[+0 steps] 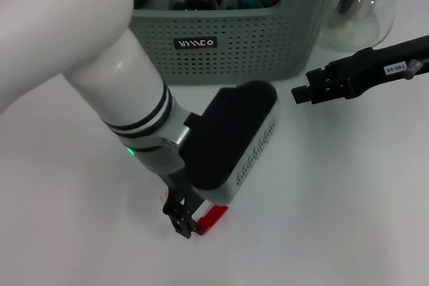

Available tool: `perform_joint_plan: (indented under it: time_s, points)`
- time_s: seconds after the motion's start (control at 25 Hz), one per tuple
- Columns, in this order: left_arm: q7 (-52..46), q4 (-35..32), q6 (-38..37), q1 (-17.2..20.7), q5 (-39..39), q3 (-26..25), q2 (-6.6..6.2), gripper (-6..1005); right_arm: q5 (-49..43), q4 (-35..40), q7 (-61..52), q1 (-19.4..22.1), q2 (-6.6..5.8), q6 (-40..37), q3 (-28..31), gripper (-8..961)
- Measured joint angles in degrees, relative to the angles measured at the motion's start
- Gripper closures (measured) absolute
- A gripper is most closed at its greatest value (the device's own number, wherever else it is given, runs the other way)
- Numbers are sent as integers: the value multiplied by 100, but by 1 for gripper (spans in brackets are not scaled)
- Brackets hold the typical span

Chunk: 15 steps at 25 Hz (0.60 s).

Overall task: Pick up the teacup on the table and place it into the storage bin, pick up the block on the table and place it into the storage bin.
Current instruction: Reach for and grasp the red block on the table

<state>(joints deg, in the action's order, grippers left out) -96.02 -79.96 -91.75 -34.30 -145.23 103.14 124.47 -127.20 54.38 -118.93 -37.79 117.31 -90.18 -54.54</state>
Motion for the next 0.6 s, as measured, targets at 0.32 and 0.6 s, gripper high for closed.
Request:
perform_joint_plan:
  time_s: [0.32,0.6]
  points:
    - [416,41,26,-50,-23,401,9,174,6,-98,-14,0,5,37,180,297]
    - [573,167,182,-91,7,520,8,174,6,-148,-20,-9,20,40,190,297]
